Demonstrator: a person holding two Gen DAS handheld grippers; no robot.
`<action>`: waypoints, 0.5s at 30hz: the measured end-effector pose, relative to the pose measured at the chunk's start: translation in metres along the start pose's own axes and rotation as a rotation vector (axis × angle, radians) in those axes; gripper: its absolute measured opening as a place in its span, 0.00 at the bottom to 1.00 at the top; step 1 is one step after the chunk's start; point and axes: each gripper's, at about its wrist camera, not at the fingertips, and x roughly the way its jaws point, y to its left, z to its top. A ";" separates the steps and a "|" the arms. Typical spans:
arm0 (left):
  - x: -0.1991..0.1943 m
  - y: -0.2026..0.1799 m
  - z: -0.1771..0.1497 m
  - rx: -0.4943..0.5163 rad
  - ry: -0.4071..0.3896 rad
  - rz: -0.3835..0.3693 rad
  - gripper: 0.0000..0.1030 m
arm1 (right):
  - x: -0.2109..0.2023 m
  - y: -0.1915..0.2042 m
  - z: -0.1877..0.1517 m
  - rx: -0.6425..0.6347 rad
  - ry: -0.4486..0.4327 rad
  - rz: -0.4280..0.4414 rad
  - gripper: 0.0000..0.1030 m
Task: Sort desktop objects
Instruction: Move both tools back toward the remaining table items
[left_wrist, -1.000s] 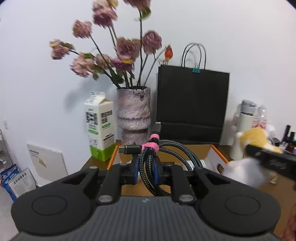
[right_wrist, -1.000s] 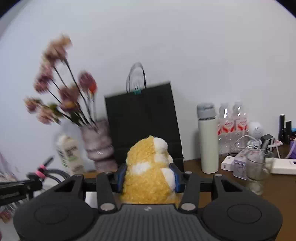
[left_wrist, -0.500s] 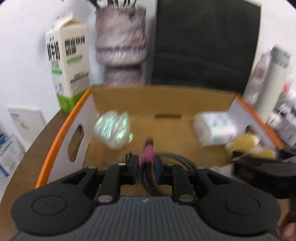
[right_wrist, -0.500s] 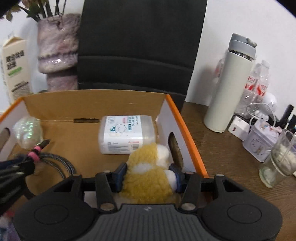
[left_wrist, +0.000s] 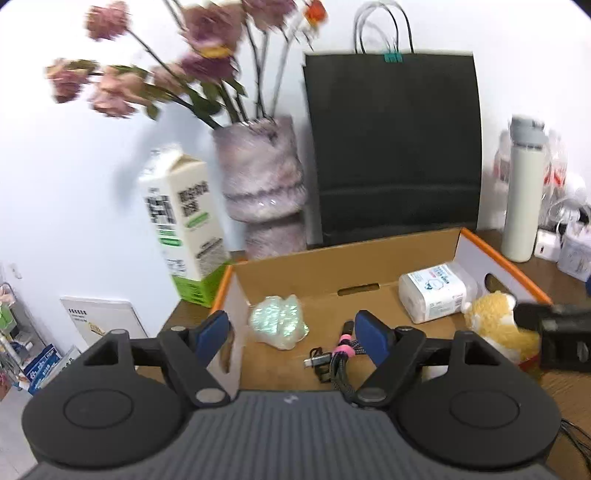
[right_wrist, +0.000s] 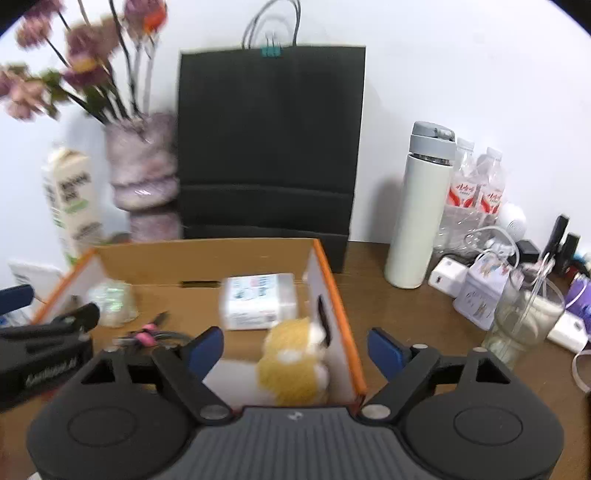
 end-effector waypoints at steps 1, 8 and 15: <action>-0.007 0.003 -0.001 0.004 0.005 0.006 0.76 | -0.008 -0.001 -0.005 -0.003 -0.004 0.017 0.85; -0.087 0.039 -0.031 -0.051 -0.011 -0.013 0.86 | -0.070 -0.004 -0.045 0.015 -0.056 0.120 0.87; -0.157 0.035 -0.119 -0.060 -0.033 0.054 0.90 | -0.121 -0.001 -0.123 0.013 -0.043 0.189 0.87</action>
